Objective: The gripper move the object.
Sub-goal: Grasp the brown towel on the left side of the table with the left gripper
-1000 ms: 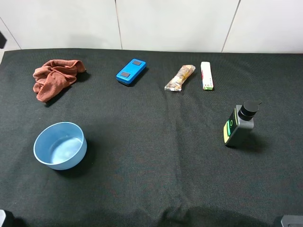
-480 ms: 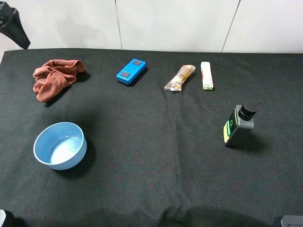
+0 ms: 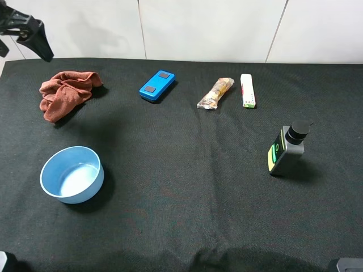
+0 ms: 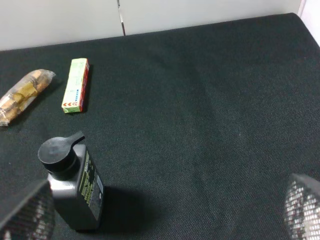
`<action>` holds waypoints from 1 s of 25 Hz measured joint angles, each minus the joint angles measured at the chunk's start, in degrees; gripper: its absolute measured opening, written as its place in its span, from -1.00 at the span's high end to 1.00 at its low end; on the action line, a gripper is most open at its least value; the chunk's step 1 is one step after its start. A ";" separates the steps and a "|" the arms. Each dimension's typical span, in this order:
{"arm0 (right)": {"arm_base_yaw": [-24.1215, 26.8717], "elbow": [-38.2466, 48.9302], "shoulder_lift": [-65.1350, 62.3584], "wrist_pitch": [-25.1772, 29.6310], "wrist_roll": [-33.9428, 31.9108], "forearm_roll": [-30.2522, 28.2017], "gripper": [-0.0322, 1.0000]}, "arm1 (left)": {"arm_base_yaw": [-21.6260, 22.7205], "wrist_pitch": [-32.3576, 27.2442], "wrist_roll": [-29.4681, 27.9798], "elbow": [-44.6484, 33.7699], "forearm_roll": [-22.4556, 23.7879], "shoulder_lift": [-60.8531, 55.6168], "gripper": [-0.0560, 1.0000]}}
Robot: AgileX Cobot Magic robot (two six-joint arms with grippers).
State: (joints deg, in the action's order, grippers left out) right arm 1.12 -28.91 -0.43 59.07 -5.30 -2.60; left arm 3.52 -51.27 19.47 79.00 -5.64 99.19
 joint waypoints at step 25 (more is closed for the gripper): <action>0.00 0.00 0.00 0.00 0.00 0.00 -0.41 | -1.68 10.37 5.06 0.48 2.05 14.36 -0.99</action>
State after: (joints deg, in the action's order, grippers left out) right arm 1.12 -28.91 -0.43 59.07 -5.30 -2.60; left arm 1.84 -40.91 24.53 79.48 -3.59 113.55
